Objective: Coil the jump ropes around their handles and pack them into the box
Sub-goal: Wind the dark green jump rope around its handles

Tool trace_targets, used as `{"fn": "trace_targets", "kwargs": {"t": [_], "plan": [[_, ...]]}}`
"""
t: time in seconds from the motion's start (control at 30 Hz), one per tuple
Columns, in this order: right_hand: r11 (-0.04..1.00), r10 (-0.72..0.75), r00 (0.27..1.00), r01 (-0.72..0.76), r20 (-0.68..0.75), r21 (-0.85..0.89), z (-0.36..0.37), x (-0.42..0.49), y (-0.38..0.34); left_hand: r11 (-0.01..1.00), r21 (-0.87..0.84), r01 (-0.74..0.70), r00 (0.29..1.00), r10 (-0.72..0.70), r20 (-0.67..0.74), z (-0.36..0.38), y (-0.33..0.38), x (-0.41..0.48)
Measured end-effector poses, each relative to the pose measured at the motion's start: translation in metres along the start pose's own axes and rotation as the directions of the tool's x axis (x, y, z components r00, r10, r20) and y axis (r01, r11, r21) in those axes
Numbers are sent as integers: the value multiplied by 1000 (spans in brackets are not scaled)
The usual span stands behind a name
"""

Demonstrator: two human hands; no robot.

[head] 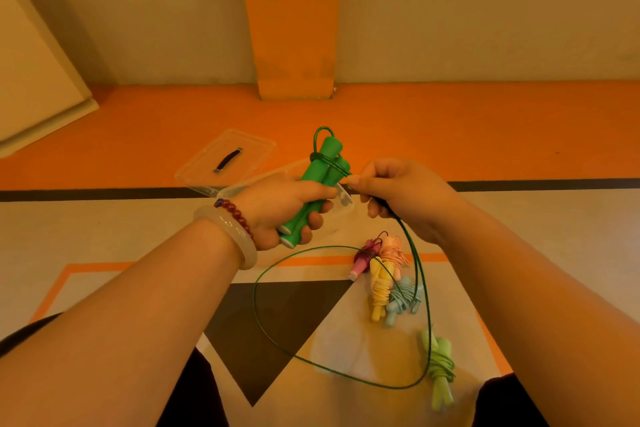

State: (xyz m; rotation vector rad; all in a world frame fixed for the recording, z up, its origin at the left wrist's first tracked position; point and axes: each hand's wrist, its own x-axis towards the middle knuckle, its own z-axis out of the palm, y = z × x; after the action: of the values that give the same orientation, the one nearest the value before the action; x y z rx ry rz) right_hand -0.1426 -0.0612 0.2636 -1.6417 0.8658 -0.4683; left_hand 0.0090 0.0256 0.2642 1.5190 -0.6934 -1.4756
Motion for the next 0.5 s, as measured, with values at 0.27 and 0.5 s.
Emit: {"fn": "trace_targets", "kwargs": {"t": [0.27, 0.5], "plan": [[992, -14, 999, 19, -44, 121, -5, 3, 7, 946, -317, -64, 983, 116, 145, 12, -5, -5], [968, -9, 999, -3, 47, 252, -14, 1, 7, 945, -315, -85, 958, 165, 236, 12, -6, -9]]}}
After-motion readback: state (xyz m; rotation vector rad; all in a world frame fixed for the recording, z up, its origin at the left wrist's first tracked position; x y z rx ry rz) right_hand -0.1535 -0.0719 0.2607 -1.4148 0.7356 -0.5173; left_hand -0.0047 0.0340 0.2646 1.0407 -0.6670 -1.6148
